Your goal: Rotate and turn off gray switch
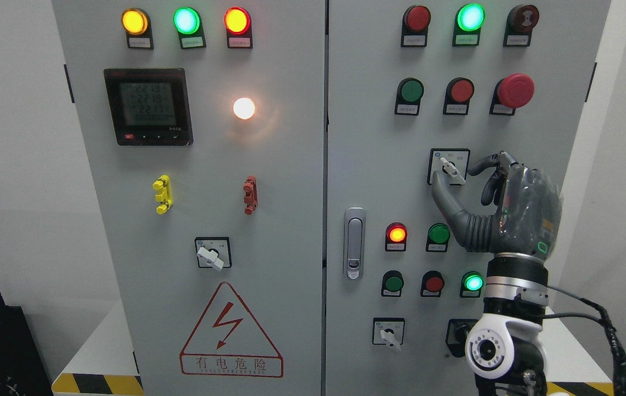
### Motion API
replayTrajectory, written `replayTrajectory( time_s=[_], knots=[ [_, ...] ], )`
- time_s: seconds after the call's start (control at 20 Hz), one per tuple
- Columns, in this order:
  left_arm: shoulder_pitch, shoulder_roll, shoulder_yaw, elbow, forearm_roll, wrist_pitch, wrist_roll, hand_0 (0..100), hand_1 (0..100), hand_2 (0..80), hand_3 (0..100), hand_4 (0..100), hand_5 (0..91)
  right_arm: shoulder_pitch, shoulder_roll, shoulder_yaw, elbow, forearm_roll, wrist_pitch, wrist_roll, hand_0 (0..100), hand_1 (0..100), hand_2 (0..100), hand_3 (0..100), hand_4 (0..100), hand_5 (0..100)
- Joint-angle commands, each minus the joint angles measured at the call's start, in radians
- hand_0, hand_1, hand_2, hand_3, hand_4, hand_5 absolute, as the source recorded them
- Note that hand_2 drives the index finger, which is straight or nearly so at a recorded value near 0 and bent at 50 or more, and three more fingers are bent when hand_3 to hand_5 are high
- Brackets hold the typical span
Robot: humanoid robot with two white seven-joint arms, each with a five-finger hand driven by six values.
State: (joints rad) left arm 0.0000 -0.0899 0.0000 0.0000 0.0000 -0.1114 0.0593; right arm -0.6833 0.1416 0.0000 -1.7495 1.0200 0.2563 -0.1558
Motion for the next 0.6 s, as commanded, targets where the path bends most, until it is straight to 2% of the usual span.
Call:
replayTrajectory(
  time_s=[0.0,0.55],
  knots=[
    [-0.009,-0.001,0.008,-0.025,0.02,-0.001,-0.001,12,39,0.0,0,0,0.0,-0.007,0.0,0.018,0.018,0.0,0.001,0.005,12,42,58,97,100,100],
    [-0.009,-0.001,0.008,-0.025,0.02,-0.001,-0.001,12,39,0.0,0,0,0.0,-0.019,0.0,0.02,0.027,0.0,0.003,0.005,13,42,59,97,100,100]
  ],
)
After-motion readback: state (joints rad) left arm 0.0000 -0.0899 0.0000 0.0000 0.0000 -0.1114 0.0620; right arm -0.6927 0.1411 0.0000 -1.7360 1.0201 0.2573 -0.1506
